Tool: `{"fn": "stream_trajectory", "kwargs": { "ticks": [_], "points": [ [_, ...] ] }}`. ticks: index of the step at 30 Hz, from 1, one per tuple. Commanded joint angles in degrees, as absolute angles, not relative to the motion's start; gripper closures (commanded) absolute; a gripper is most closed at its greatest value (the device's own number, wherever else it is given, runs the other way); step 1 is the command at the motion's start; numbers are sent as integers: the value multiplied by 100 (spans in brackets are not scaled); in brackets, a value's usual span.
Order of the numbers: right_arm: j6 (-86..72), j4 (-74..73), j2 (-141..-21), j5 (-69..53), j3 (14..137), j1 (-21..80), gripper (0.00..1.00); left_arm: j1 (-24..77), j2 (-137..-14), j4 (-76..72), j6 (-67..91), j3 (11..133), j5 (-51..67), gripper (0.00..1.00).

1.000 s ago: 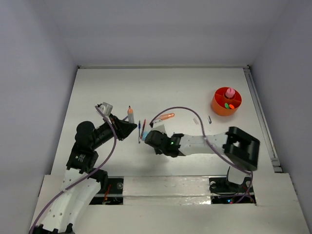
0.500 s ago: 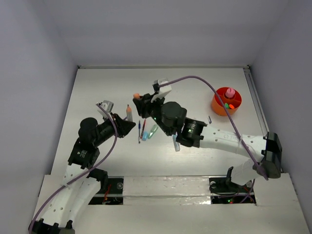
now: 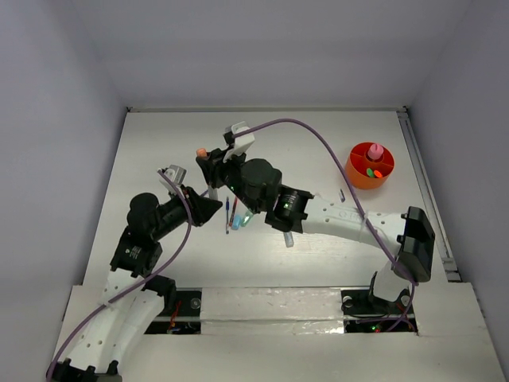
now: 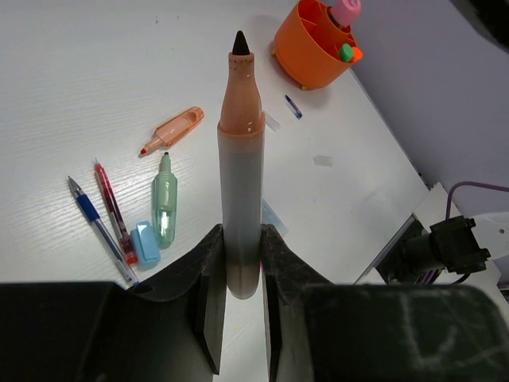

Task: Sort the stationery into containers
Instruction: Close the pen cap on the pen.

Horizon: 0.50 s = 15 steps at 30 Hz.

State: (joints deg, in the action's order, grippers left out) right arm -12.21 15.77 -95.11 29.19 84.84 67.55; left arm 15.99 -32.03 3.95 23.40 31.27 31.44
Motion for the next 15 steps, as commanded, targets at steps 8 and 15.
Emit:
{"fn": "stream_trajectory", "kwargs": {
  "ticks": [8, 15],
  "points": [
    [-1468, 1442, -9492, 2839, 8587, 6575, 100, 1564, -3032, 70, 2285, 3366, 3208, 100],
    [-1617, 1336, -9484, 2707, 8499, 6574, 100, 1564, -2962, 114, 2294, 3392, 3076, 100]
  ]
}}
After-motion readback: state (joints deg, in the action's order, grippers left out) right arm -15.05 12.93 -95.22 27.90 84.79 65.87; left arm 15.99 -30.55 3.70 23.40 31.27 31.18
